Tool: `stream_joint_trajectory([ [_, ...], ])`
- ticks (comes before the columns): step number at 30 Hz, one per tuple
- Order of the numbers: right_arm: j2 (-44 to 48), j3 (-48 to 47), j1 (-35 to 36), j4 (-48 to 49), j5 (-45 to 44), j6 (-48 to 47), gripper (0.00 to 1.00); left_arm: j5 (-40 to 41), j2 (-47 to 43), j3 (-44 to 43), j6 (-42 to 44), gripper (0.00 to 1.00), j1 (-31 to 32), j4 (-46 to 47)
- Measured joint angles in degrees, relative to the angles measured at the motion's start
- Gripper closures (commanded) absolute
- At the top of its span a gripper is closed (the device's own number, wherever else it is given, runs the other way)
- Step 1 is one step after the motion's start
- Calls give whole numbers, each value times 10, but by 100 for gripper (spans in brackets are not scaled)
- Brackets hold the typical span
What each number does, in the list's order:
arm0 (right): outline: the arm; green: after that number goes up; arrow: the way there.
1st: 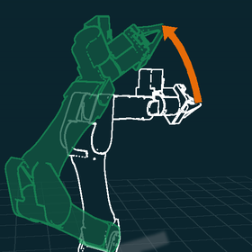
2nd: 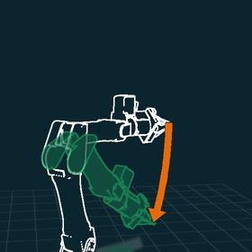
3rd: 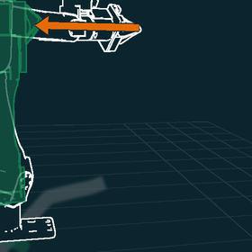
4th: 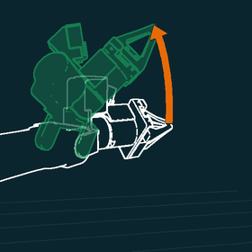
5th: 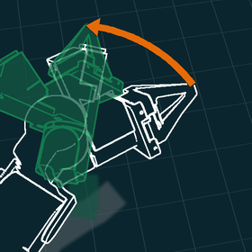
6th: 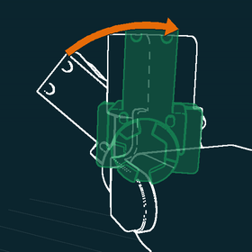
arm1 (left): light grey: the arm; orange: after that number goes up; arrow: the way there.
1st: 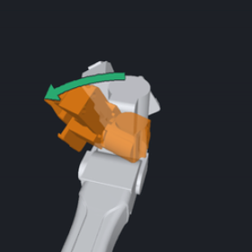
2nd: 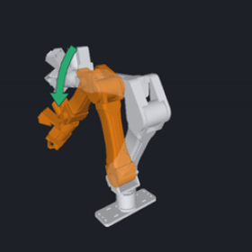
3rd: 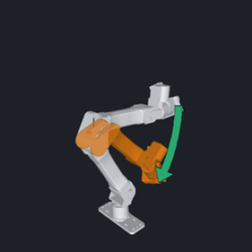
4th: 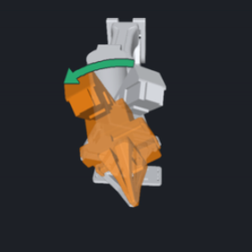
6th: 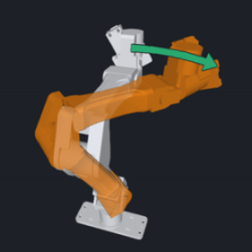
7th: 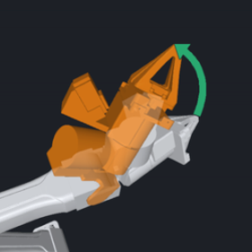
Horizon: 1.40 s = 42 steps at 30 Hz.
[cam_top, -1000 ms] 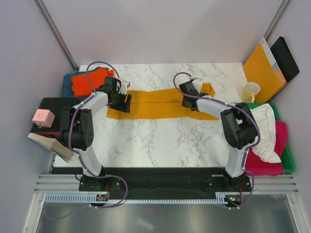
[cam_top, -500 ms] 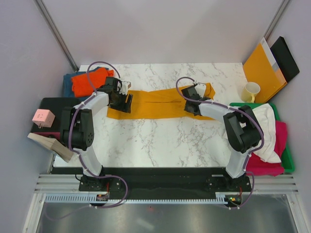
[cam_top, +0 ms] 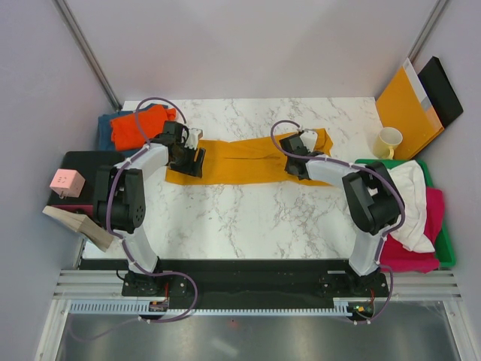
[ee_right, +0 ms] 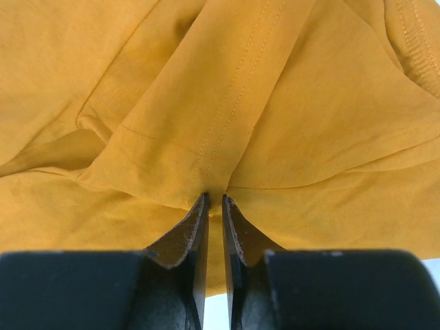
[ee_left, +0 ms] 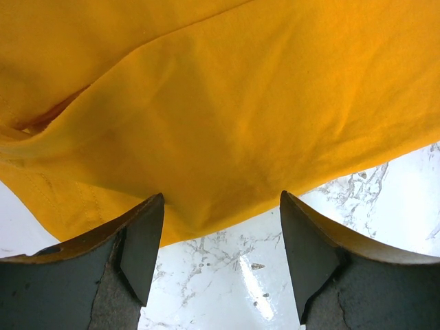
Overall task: Fold and stack the t-shirts
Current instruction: Fold the other side of the tshirt into a rectangle
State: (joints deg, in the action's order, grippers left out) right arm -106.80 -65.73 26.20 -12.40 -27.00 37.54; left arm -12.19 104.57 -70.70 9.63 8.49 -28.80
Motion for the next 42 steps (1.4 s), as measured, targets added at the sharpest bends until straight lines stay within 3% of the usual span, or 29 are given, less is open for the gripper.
stream_joint_trajectory([
  [2,-4,0,0,0,0,0,78,0,0,0,0,25,0,0],
  [7,-16,-3,-1,1,1,-1,100,0,0,2,0,25,0,0],
  [19,-18,-24,0,7,1,-8,100,0,0,6,0,25,1,1],
  [27,-29,-125,2,9,2,-24,100,0,1,6,0,25,3,1],
  [34,-91,-200,2,10,2,-37,100,0,1,6,0,25,3,1],
  [38,-107,-203,2,-1,2,-40,58,0,1,7,0,25,3,2],
  [42,-68,-142,2,10,-4,-44,44,0,1,9,0,25,3,2],
])
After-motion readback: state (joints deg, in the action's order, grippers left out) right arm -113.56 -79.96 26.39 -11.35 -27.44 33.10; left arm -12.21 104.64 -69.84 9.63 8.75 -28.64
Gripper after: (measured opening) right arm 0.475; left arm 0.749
